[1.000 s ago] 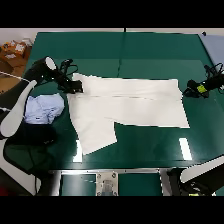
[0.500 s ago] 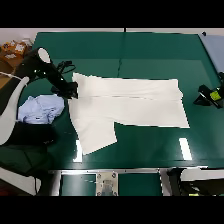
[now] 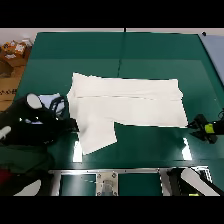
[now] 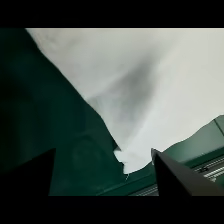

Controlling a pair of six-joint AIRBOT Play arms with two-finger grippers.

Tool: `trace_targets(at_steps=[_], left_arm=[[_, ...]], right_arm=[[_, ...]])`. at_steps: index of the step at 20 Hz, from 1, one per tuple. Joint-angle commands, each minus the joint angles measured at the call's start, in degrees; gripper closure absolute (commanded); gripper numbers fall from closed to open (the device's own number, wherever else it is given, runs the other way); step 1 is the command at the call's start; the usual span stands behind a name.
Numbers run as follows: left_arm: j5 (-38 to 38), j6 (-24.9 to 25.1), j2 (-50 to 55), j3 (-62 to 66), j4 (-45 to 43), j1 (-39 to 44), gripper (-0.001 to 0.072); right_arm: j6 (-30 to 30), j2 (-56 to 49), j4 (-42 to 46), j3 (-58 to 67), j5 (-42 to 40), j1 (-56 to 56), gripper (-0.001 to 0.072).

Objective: Fold the shirts.

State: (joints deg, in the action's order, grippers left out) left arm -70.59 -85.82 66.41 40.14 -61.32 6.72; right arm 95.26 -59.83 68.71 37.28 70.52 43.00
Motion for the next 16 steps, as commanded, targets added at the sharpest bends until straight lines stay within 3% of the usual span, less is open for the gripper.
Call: trace_targets(at_steps=[1,4,9,10,11,12,13,14,15,16], left_arm=[[11.85,4.79,-3.08,-13.18,12.83,0.07,0.0015],[22.23,11.19,-3.06,-18.23,24.46,0.07,0.0016],[25.18,17.27,-2.95,-19.23,34.14,0.07,0.0118],[25.16,18.86,-2.95,-19.23,35.71,0.07,0.0303],[25.00,20.57,-2.95,-19.23,37.13,0.07,0.0423],[25.11,21.70,-2.95,-19.23,38.38,0.07,0.0495],[25.09,22.75,-2.97,-19.23,39.17,0.07,0.0624],[24.96,23.63,-2.97,-19.21,39.21,0.04,0.0675],[24.70,24.37,-2.97,-19.19,39.19,0.04,0.0680],[23.78,24.85,-3.13,-19.08,38.75,0.04,0.0680]], right_arm=[[-2.36,1.73,-7.02,-7.45,-6.21,0.26,0.0283],[-2.86,-0.63,-11.45,-8.94,-13.07,-2.03,0.0283],[-2.95,-9.62,-19.26,-7.85,-20.33,-5.01,0.0284],[-2.95,-10.60,-19.26,-7.48,-21.35,-5.05,0.0284],[-2.95,-11.19,-19.26,-7.23,-22.18,-5.05,0.0285],[-2.95,-11.52,-19.23,-7.13,-23.02,-5.05,0.0304],[-2.97,-11.58,-19.21,-6.95,-23.39,-5.05,0.0391],[-4.37,-11.58,-19.23,-6.78,-23.39,-5.05,0.0513],[-6.36,-11.58,-19.21,-6.64,-23.28,-5.05,0.0663],[-8.00,-11.56,-19.10,-6.29,-22.40,-5.01,0.0696]])
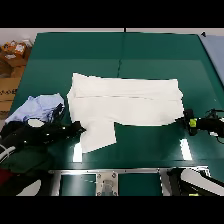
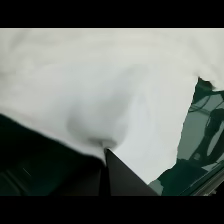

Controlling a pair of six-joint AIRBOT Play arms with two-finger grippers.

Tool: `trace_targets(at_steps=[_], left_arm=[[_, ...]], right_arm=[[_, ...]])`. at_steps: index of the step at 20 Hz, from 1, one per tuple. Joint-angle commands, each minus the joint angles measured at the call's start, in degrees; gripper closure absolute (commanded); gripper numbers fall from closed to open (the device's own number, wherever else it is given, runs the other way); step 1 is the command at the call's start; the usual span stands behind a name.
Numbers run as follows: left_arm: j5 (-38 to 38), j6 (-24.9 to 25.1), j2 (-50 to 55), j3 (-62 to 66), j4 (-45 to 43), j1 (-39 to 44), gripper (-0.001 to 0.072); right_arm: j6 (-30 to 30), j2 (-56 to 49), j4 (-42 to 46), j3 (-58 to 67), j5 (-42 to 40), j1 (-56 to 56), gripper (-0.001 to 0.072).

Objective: Fold the shirts.

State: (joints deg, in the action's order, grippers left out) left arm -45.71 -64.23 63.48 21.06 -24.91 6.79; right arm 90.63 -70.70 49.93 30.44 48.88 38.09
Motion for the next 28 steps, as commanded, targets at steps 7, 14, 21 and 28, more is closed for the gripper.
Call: trace_targets(at_steps=[7,14,21,28], left_arm=[[-16.65,-8.63,-8.13,6.54,-15.93,-0.02,0.0682],[-12.20,-12.13,-15.58,20.50,-21.40,-0.02,0.0681],[-1.90,-7.06,6.12,37.38,-21.00,-0.02,0.0680],[2.56,1.99,31.34,55.19,-14.53,-0.02,0.0679]], right_arm=[[-1.86,4.52,12.79,6.62,15.93,5.11,0.0697],[-0.46,13.55,10.78,10.40,23.63,4.96,0.0697],[-0.44,1.03,1.62,26.16,15.91,-4.09,0.0697],[-0.46,-22.86,-1.73,40.54,12.15,-8.35,0.0696]])
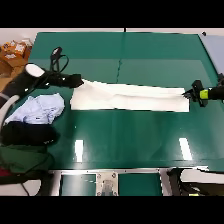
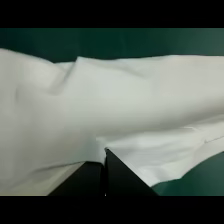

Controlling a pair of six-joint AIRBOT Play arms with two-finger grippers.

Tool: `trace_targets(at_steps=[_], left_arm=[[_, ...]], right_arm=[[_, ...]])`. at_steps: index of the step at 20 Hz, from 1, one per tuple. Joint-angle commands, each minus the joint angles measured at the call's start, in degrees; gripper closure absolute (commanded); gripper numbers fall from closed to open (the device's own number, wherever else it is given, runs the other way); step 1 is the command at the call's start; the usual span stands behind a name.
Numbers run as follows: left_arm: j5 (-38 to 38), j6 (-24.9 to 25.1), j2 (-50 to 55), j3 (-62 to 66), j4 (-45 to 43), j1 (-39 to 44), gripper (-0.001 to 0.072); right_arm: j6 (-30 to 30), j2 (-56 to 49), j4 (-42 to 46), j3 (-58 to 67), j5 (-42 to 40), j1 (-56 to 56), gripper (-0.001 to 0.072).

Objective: Fold the shirts.

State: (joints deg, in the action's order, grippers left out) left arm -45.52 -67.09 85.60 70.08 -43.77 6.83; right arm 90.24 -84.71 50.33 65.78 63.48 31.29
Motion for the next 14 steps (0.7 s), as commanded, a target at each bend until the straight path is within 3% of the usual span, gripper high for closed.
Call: trace_targets(at_steps=[1,2,3,4,5,7,11,12,13,14], left_arm=[[3.45,6.47,12.24,7.89,6.95,-0.07,0.0678],[4.74,7.96,14.51,9.18,9.16,-0.07,0.0509],[6.71,8.22,16.31,10.25,11.13,-0.07,0.0205],[8.74,8.20,17.00,10.86,12.31,-0.09,0.0156],[11.23,8.20,16.68,10.99,12.41,-0.31,0.0157],[13.09,8.22,14.73,10.99,12.31,-2.01,0.0156],[3.50,8.17,11.72,11.72,12.39,-6.75,0.0157],[0.74,8.22,11.63,11.72,12.33,-7.17,0.0158],[-1.55,8.22,11.63,11.69,12.09,-7.32,0.0158],[-3.08,8.22,11.63,11.69,11.08,-7.26,0.0159]], right_arm=[[-0.09,-11.87,-4.00,6.73,-4.28,-1.66,0.0695],[-0.15,-14.36,-5.49,8.39,-6.19,-1.66,0.0656],[-1.51,-16.65,-6.93,10.67,-8.35,-1.62,0.0510],[-3.74,-18.34,-7.32,13.22,-9.35,-1.46,0.0375],[-5.73,-19.41,-7.28,16.26,-8.92,-1.09,0.0296],[-11.04,-19.56,-6.58,21.16,-5.31,0.70,0.0278],[-17.57,-19.69,1.77,25.16,7.72,6.47,0.0279],[-18.93,-20.06,3.89,25.14,10.05,7.65,0.0251],[-20.15,-20.87,5.31,25.11,12.26,8.70,0.0174],[-21.70,-22.01,5.22,25.11,14.01,9.46,0.0172]])
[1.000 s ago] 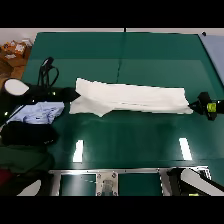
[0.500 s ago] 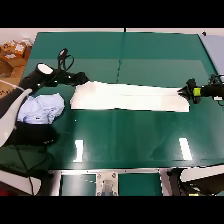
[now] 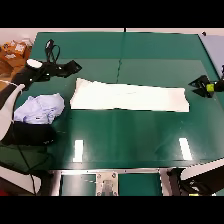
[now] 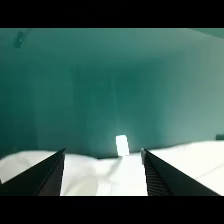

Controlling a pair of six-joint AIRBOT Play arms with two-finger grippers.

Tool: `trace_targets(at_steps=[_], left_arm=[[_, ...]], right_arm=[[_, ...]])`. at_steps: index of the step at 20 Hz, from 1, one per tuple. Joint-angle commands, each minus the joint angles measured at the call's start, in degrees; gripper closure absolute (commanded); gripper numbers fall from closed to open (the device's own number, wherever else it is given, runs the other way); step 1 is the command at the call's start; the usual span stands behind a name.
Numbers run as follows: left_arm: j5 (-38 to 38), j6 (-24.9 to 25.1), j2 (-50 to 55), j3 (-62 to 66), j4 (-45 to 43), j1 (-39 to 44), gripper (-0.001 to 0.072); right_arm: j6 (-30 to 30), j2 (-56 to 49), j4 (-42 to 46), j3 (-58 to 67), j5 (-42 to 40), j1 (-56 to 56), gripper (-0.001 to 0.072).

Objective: Fold the shirts.

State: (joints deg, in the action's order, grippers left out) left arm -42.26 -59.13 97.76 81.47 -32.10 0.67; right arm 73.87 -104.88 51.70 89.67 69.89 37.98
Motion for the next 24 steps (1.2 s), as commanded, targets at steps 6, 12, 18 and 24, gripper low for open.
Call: trace_targets(at_steps=[6,12,18,24], left_arm=[[-7.78,1.31,-0.52,0.31,-0.83,0.55,0.0472],[-6.95,1.07,-0.52,0.33,-2.03,5.70,0.0681],[0.70,-2.58,-0.04,0.48,-4.39,15.43,0.0681],[2.19,-8.00,14.27,15.34,-5.14,30.67,0.0681]], right_arm=[[-10.84,-10.12,1.84,1.22,12.68,1.16,0.0172],[-11.54,-12.50,-3.98,1.57,9.97,-4.04,0.0555],[-9.05,-6.88,-4.79,8.17,17.66,-4.79,0.0698],[2.51,7.50,-8.61,16.90,28.52,-9.16,0.0697]])
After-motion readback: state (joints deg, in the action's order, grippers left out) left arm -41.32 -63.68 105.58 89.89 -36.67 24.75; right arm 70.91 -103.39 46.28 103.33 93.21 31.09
